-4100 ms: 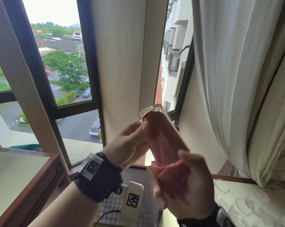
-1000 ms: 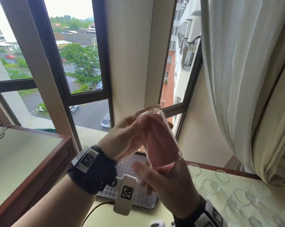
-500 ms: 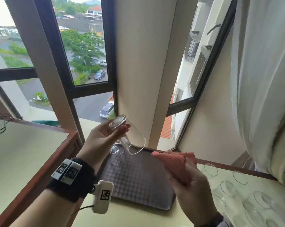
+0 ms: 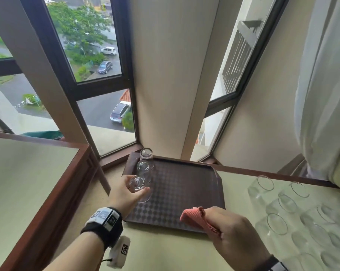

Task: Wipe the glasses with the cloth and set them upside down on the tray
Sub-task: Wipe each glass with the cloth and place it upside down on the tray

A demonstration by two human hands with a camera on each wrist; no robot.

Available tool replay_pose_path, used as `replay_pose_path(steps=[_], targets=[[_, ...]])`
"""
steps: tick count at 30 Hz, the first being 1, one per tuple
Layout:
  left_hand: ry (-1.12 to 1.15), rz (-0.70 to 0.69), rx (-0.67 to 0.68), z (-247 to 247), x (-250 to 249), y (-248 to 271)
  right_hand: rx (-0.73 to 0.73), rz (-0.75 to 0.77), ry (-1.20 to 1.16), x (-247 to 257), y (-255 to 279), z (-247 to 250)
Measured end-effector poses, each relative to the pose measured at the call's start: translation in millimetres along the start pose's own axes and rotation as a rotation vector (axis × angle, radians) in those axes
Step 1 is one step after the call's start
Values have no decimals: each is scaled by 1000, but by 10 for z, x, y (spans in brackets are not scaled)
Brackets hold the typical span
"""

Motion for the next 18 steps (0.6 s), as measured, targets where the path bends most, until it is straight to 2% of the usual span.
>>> replay_pose_path(steps=[4, 12, 18], targets=[[-68, 36, -33, -121, 205, -220, -46, -64, 10, -7, 84, 55], [-103, 110, -28, -312, 454, -441, -34, -229, 69, -172, 368, 57], [-69, 158, -51, -365, 564, -573, -61, -230, 104, -49, 371, 226]])
Point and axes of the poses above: each hand's wrist, its own y-axis away from the middle knuckle, its own z-axis out of the back of the hand, x = y × z, the point moved 8 cm from there along -y, towards the middle knuckle, and after that the axes turned 15 degrees about z, right-handed, at the moved point
